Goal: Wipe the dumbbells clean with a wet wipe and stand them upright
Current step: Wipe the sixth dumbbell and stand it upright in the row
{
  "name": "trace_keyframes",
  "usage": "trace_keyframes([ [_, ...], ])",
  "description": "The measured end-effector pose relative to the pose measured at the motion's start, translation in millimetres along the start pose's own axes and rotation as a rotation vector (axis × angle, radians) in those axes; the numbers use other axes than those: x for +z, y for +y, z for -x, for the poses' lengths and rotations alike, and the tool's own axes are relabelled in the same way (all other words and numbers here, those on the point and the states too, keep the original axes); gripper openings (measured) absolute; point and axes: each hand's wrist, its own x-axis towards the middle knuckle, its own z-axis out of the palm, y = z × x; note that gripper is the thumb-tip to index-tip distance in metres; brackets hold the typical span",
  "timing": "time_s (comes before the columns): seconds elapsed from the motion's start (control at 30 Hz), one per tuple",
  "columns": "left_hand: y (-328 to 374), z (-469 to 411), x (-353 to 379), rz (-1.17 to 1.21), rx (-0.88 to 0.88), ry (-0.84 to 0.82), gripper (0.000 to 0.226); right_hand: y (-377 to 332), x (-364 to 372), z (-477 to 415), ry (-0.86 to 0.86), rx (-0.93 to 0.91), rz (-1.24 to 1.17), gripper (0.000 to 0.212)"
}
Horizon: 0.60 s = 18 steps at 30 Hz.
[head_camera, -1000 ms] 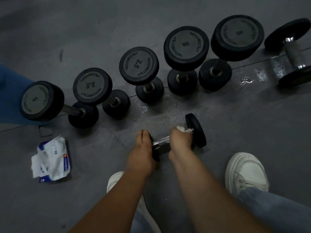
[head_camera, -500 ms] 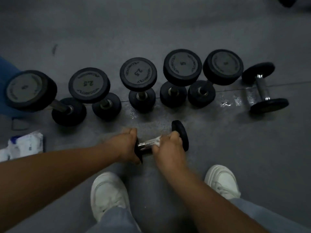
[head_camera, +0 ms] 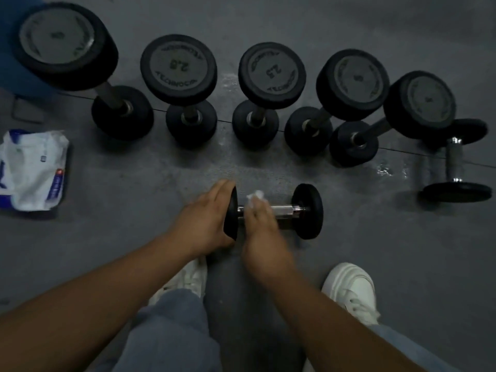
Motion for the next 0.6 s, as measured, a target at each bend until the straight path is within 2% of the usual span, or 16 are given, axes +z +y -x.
trace_keyframes([
  [0.07, 1, 0, -1, 0.005, -0.015, -0.016, 0.125, 15, -10, -5, -0.044, 0.004, 0.053, 0.073],
  [0.13, 1, 1, -1, 0.003, -0.026, -0.035, 0.128, 19, -10, -8, 0.059, 0.127, 0.053, 0.070],
  [0.17, 2, 2, -1, 0.005, -0.023, -0.037, 0.128, 14, -7, -8, 0.069, 0.106, 0.031, 0.070],
  [0.27, 3, 1, 0, 0.026, -0.004, -0.010, 0.124, 15, -9, -11, -0.066, -0.071, 0.048, 0.073],
  [0.3, 4, 2, 0, 0.023, 0.002, -0.003, 0.124, 25, -15, -16, -0.068, -0.041, 0.054, 0.070],
  [0.37, 5, 7, 3, 0.000, 0.009, 0.020, 0.122, 31, -22, -21, -0.014, 0.130, 0.066, 0.059],
  [0.4, 7, 12, 7, -0.002, 0.026, 0.030, 0.121, 23, -19, -18, -0.004, 0.133, 0.059, 0.058],
  [0.5, 8, 33, 20, 0.056, 0.094, 0.102, 0.111, -1, 2, 3, -0.109, -0.069, -0.025, 0.056],
  [0.53, 7, 38, 23, 0.047, 0.116, 0.119, 0.109, 6, 1, 8, -0.102, -0.030, -0.029, 0.052],
  [0.6, 4, 42, 27, -0.004, 0.131, 0.085, 0.114, 29, -7, 13, -0.036, 0.253, -0.053, 0.037],
])
